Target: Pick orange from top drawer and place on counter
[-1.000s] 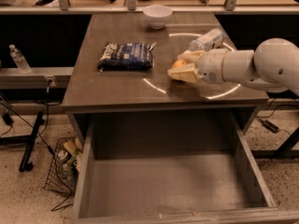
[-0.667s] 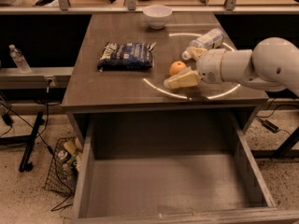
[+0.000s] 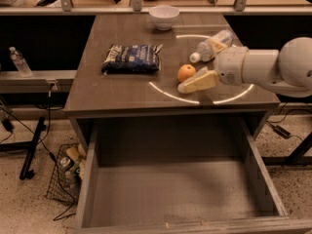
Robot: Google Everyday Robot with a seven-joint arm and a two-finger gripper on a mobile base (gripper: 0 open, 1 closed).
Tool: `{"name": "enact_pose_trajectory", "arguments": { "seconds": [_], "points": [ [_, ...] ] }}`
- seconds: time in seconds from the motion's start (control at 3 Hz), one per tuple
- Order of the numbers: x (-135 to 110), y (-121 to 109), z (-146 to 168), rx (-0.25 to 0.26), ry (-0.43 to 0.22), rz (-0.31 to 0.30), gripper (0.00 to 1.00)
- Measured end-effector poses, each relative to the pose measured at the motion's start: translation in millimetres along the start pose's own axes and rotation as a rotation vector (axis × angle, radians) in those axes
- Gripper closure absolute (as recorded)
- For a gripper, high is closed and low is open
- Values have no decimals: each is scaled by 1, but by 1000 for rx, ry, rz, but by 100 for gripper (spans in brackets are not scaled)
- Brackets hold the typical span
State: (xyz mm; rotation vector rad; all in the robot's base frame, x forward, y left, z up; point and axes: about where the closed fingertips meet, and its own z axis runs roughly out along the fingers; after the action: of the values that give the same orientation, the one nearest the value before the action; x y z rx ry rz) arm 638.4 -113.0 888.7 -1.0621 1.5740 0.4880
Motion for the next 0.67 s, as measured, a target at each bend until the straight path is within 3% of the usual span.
{"name": "enact_pose_trajectory", "arguments": {
  "seconds": [0.33, 0.67],
  "points": [
    [-54, -3, -62, 41, -132, -72, 0],
    [-116, 7, -136, 125, -285, -189, 0]
  ]
}}
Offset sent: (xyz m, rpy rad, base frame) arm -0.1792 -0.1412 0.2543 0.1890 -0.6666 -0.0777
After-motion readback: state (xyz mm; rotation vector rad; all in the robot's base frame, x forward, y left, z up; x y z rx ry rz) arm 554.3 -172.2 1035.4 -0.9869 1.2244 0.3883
